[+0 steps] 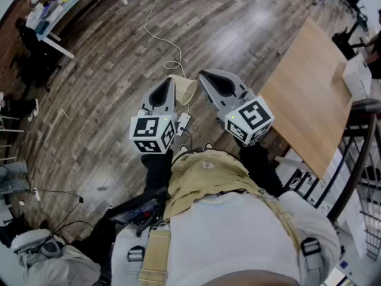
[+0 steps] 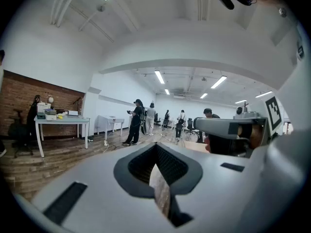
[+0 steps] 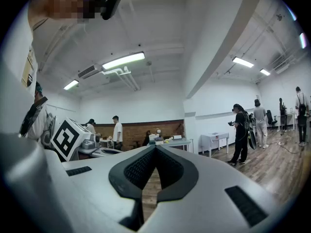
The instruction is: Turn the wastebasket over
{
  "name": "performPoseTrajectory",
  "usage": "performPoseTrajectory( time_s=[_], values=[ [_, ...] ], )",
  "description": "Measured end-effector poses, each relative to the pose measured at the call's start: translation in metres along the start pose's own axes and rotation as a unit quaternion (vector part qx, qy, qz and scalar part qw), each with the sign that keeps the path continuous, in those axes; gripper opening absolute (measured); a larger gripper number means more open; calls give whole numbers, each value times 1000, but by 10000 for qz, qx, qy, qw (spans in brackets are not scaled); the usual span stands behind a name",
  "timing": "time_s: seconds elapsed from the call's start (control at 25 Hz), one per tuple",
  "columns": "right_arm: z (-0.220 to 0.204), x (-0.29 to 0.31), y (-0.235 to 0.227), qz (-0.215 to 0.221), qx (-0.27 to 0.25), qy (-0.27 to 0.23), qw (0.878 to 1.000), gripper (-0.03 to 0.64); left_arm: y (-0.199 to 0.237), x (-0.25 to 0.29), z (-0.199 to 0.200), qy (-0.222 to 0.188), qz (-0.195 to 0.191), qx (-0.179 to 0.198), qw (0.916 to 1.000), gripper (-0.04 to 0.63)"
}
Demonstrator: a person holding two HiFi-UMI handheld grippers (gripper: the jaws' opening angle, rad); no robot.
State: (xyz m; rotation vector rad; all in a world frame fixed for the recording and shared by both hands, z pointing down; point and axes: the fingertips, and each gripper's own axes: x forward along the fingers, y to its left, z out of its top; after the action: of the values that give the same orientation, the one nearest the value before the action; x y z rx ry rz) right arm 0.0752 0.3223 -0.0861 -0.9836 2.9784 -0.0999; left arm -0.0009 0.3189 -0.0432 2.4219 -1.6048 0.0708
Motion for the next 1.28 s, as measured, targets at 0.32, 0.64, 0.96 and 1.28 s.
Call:
performPoseTrajectory(
  time_s=[0.32, 0.64, 0.96, 1.28],
  values=[
    [3, 16, -1, -21, -88, 90, 9999, 20, 10, 9, 5, 2, -141, -39, 9999, 2],
    [-4, 27, -4, -181, -56, 186, 9996, 20, 23, 13, 2, 29, -245, -148, 9996, 2],
    [-29, 36, 2, -392, 157, 445, 9981, 21, 46, 4, -19, 220, -243, -383, 9987, 2],
    [-69, 54, 3, -507, 364, 774, 9950, 21, 76, 12, -54, 497, -239, -691, 9961, 1]
  ],
)
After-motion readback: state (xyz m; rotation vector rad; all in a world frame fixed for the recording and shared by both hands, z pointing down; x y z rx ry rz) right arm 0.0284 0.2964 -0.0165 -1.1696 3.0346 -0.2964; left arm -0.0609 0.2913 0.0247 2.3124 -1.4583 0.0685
